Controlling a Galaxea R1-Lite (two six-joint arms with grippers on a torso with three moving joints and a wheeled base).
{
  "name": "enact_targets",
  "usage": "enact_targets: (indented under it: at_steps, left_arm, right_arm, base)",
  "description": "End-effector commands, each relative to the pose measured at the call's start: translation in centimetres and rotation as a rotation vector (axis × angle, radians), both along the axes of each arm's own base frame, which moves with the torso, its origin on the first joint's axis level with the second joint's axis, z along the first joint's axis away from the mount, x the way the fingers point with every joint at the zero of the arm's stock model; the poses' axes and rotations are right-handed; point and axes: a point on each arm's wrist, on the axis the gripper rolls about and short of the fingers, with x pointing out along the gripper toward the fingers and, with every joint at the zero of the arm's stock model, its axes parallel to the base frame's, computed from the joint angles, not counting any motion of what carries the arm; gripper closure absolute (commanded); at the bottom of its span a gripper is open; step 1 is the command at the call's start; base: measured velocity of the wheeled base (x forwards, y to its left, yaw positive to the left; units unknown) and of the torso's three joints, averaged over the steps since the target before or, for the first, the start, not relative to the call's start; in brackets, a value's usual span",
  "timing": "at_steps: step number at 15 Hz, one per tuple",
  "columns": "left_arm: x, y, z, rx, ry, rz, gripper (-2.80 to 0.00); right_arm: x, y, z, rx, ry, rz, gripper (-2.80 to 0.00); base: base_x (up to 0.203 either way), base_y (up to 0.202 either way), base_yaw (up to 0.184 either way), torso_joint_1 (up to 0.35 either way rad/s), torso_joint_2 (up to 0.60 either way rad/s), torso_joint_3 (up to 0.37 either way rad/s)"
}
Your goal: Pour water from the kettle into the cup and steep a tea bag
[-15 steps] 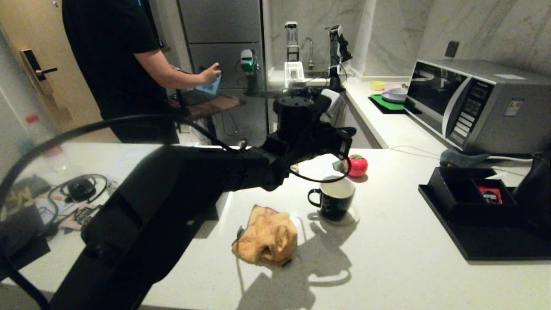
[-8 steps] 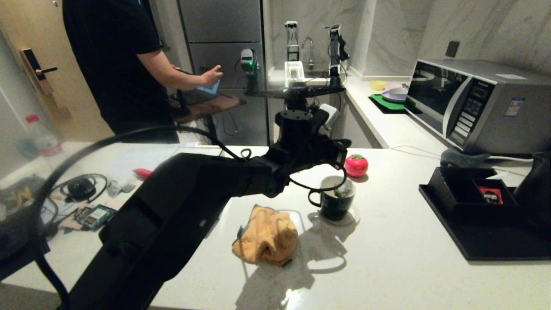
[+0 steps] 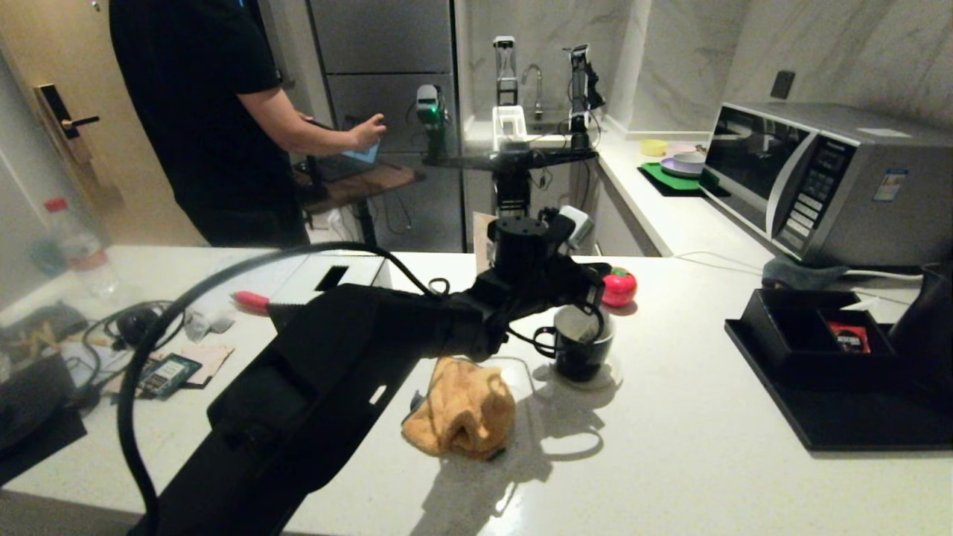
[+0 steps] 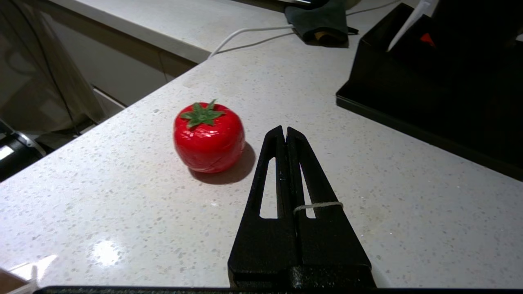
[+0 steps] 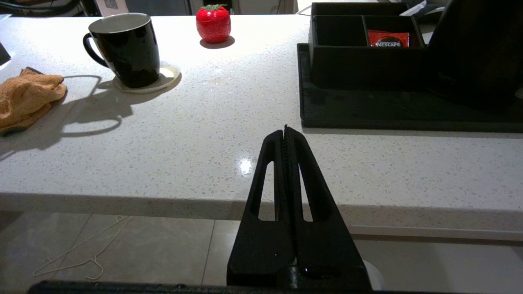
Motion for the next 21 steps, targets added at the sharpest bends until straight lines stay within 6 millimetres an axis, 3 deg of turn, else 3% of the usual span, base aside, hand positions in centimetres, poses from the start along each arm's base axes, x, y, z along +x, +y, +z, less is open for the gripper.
enact_targets:
  at_steps: [1, 3, 12, 16, 21]
  left_arm:
    - [0.1, 0.0, -0.3, 0.002, -0.001, 0.002, 0.00]
    - [0.0, 0.1, 0.4, -0.007, -0.013, 0.007, 0.00]
    - [-1.6, 1.5, 7.5, -0.064, -0.091, 0.012, 0.00]
    - [-1.6, 1.3, 7.0, -0.058, -0.085, 0.010, 0.00]
    - [-1.3, 0.3, 4.5, -0.029, -0.063, -0.002, 0.00]
  right_arm:
    - [0.0, 0.0, 0.0, 0.000, 0.001, 0.000, 0.00]
    - [0.0, 0.0, 0.0, 0.000, 0.001, 0.000, 0.00]
    - [0.0, 0.0, 0.0, 0.000, 0.001, 0.000, 0.00]
    - [0.0, 0.0, 0.0, 0.000, 0.001, 0.000, 0.00]
    - [0.0, 0.0, 0.0, 0.000, 0.001, 0.000, 0.00]
  base:
    - [0.000, 0.000, 0.000, 0.000, 0.00, 0.000]
    - [0.000, 0.000, 0.000, 0.000, 0.00, 0.000]
    - [0.000, 0.000, 0.000, 0.000, 0.00, 0.000]
    - [0.000, 0.000, 0.000, 0.000, 0.00, 0.000]
    - [0.000, 0.000, 0.000, 0.000, 0.00, 0.000]
